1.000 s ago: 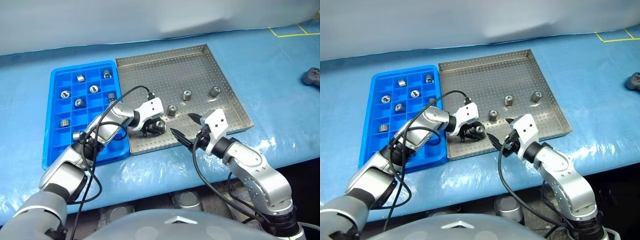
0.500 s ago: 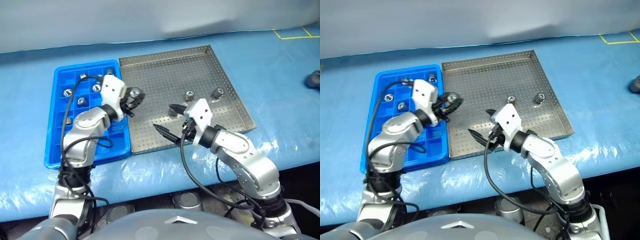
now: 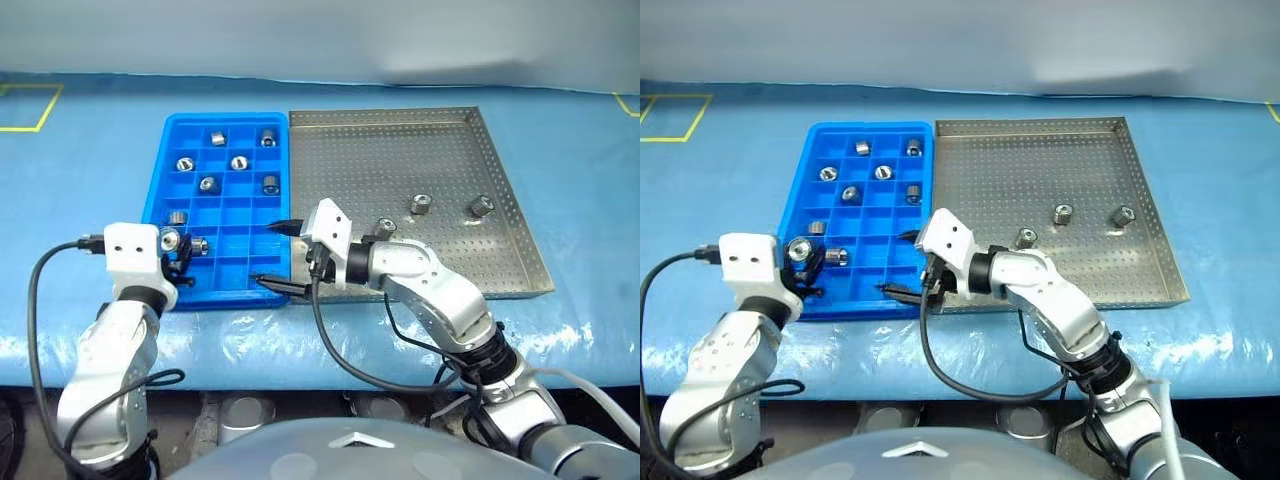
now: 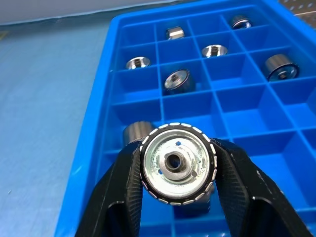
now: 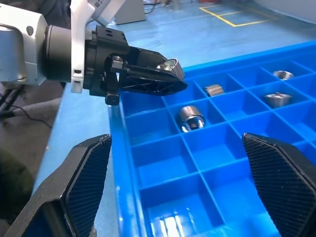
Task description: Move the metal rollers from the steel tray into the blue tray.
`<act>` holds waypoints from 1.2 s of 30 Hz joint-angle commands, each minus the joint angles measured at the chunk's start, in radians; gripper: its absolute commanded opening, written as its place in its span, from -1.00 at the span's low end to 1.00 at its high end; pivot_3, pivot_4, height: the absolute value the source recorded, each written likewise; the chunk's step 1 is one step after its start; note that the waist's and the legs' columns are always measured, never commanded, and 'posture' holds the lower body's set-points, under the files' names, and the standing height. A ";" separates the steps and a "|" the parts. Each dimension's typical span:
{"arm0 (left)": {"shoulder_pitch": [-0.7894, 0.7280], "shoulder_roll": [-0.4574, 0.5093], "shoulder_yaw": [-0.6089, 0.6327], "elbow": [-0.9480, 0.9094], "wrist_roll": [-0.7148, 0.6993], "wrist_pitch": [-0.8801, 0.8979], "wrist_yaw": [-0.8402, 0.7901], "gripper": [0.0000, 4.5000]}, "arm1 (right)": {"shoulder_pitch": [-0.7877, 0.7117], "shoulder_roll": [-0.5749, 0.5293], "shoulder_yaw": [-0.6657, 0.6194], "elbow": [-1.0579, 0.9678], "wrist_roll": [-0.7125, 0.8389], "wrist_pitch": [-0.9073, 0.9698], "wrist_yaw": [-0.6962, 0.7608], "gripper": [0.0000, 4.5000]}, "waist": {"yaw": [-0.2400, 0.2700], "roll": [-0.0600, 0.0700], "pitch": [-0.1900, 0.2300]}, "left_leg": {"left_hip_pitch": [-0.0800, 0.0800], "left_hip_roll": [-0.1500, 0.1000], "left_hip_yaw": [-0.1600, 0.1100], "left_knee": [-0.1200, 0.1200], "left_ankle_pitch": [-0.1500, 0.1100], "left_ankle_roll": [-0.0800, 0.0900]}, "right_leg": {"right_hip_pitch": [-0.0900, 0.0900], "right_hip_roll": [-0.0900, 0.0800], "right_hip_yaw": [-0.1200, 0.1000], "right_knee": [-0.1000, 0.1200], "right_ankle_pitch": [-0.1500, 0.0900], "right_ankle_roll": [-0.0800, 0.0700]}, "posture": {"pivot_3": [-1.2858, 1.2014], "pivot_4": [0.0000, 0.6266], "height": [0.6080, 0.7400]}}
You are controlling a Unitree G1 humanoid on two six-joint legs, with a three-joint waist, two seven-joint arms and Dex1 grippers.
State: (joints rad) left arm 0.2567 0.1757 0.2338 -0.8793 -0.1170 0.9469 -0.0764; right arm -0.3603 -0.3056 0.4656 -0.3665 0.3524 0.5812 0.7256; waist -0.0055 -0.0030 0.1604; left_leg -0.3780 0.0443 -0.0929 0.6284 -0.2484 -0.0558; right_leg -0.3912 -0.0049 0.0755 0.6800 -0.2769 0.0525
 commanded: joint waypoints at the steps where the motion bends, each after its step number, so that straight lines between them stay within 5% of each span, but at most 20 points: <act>1: 0.025 -0.033 0.025 -0.065 0.017 0.021 0.046 -0.20 | -0.017 0.009 0.000 -0.009 0.002 -0.028 0.031 1.00 | 0.009 0.000 0.000 | 0.000 0.000 0.000 0.000 0.000 -0.001 | 0.000 0.000 0.000 0.000 0.000 0.000 | 0.18 -0.52 1.00; 8: 0.036 -0.050 0.027 -0.033 0.018 0.058 0.072 -0.20 | -0.015 0.010 0.003 -0.014 0.001 -0.025 0.057 1.00 | 0.019 0.000 0.000 | 0.000 0.000 -0.002 -0.001 0.001 -0.002 | 0.000 0.001 -0.002 0.000 0.001 -0.001 | 0.18 -0.52 1.00; 16: -0.041 -0.061 0.030 0.003 -0.057 0.079 0.024 0.94 | 0.018 0.002 -0.019 -0.057 -0.004 -0.009 0.021 1.00 | 0.013 0.001 0.000 | 0.000 0.000 -0.002 -0.001 0.001 -0.002 | 0.000 0.001 -0.002 0.000 0.001 -0.001 | 0.11 -0.52 1.00; 26: -0.273 -0.053 -0.049 0.056 -0.259 0.017 -0.135 0.97 | 0.124 -0.037 -0.165 -0.183 0.009 0.045 -0.110 1.00 | -0.031 0.000 0.000 | -0.001 0.000 -0.002 -0.001 0.002 -0.003 | 0.000 0.000 -0.002 -0.001 0.001 -0.001 | -0.02 -0.52 1.00; 36: -0.333 0.019 -0.369 0.316 -0.063 -0.417 -0.213 0.97 | 0.209 0.007 -0.282 -0.190 -0.118 0.167 -0.413 1.00 | -0.106 0.000 0.000 | -0.001 0.000 0.001 -0.001 0.001 -0.003 | -0.001 0.000 0.001 -0.001 0.001 -0.001 | -0.12 -0.52 1.00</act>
State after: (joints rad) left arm -0.0767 0.1824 -0.0934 -0.5698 -0.2141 0.6146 -0.2663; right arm -0.1553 -0.3105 0.2002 -0.5486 0.2508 0.7342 0.3505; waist -0.1112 -0.0026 0.1599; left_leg -0.3790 0.0439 -0.0922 0.6272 -0.2471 -0.0583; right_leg -0.3923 -0.0046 0.0771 0.6793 -0.2762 0.0514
